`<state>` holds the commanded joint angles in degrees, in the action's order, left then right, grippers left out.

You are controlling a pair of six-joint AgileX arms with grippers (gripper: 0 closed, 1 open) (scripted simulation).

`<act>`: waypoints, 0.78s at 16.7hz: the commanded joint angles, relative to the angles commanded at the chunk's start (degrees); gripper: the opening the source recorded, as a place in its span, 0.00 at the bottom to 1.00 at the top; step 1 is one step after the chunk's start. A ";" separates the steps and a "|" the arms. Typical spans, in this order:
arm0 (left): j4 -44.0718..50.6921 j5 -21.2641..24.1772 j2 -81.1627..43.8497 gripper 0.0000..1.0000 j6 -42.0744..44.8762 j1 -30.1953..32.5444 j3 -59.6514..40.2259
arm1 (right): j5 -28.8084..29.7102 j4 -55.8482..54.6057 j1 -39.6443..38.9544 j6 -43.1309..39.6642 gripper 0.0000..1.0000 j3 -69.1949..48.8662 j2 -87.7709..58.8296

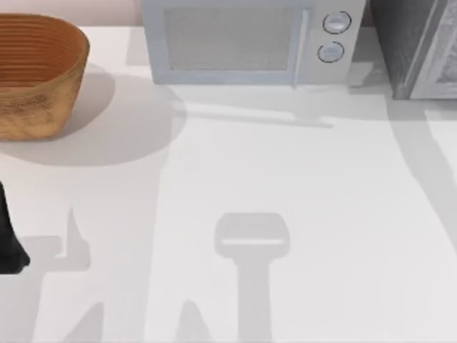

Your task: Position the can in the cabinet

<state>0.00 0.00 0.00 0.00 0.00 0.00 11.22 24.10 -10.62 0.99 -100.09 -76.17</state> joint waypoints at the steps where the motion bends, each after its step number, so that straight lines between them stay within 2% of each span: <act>1: 0.00 0.00 0.00 1.00 0.00 0.00 0.00 | 0.00 0.00 0.00 0.00 0.00 0.00 0.00; 6: 0.00 0.00 0.00 1.00 0.00 0.00 0.00 | -0.32 0.99 0.48 0.29 0.00 -3.74 -3.22; 13: 0.00 0.00 0.00 1.00 0.00 0.00 0.00 | -1.79 7.78 2.59 0.28 0.00 -29.27 -22.30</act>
<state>0.00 0.00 0.00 0.00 0.00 0.00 9.44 31.88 -8.03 1.27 -129.35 -98.47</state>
